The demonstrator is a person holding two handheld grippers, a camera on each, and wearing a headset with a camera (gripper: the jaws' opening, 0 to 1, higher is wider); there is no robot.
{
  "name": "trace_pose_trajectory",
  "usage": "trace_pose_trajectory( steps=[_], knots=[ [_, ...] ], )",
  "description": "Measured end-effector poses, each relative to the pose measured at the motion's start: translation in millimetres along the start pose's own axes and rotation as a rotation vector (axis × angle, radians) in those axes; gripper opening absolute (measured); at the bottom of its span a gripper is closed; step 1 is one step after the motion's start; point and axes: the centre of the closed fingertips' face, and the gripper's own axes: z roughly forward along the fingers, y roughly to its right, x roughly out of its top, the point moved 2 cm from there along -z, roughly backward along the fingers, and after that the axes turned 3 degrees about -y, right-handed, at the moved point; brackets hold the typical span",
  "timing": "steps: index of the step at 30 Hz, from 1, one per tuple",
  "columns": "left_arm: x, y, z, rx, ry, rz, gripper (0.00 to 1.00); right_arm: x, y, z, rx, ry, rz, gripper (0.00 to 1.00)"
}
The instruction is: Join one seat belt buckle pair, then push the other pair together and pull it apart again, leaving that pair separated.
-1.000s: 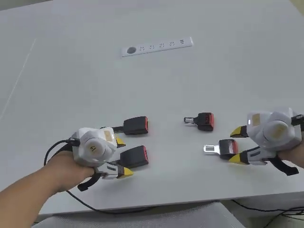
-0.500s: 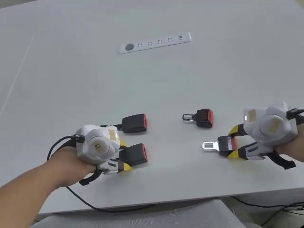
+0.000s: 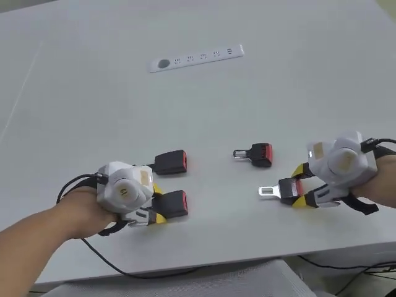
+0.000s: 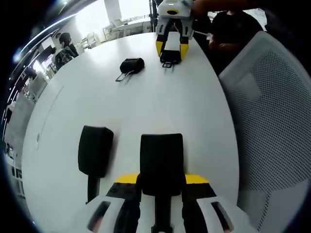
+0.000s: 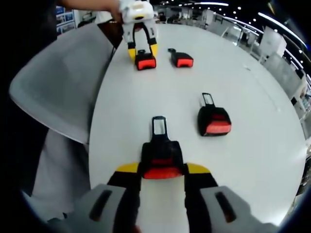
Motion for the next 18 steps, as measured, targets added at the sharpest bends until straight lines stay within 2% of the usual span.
trace_pose_trajectory(
  steps=[5, 18],
  knots=[
    [-0.8, -0.1, -0.1, 0.001, 0.004, -0.011, 0.33, 0.4, -0.4, 0.1, 0.004, -0.007, 0.006, 0.34],
    [-0.5, -0.3, 1.1, -0.009, -0.013, 0.008, 0.33, -0.3, 1.5, 2.0, 0.002, -0.016, -0.007, 0.34]
  ],
)
